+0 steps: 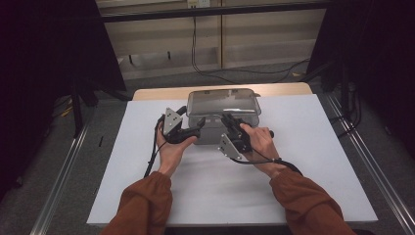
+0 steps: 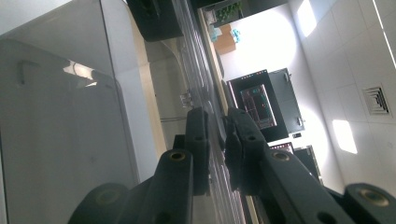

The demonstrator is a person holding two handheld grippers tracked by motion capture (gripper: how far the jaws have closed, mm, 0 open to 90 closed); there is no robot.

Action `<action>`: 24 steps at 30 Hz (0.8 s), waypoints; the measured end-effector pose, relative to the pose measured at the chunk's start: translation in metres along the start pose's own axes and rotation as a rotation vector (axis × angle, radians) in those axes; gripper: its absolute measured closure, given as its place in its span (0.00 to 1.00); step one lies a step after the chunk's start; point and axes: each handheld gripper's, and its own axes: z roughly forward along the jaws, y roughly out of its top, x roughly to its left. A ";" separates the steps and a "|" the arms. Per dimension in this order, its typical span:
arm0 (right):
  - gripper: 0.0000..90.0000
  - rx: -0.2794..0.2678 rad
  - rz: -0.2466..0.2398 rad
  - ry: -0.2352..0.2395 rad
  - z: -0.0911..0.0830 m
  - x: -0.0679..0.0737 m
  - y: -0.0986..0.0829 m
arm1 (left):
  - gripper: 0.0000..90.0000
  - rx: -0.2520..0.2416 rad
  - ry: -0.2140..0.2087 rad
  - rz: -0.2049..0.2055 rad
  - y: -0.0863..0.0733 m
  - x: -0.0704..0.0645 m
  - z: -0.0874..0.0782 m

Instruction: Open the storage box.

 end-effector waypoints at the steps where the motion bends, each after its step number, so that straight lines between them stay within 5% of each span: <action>1: 0.88 0.001 -0.005 0.004 0.000 0.000 0.000 | 0.23 0.006 0.000 0.017 -0.001 0.001 0.000; 5: 0.87 0.004 -0.004 0.007 0.000 0.000 0.000 | 0.25 0.000 0.006 0.020 -0.002 0.003 0.001; 11: 0.77 -0.006 0.065 0.012 -0.001 -0.004 -0.003 | 0.25 0.005 0.011 0.017 -0.002 0.004 0.001; 16: 0.55 -0.002 0.194 0.021 -0.004 -0.009 -0.011 | 0.24 0.012 0.007 -0.011 -0.004 0.003 0.003; 21: 0.44 0.003 0.289 0.026 -0.005 -0.010 -0.022 | 0.24 0.012 0.011 -0.005 -0.005 0.001 0.004; 24: 0.36 0.017 0.388 0.048 -0.005 -0.014 -0.032 | 0.24 0.001 0.009 -0.003 -0.003 0.002 0.003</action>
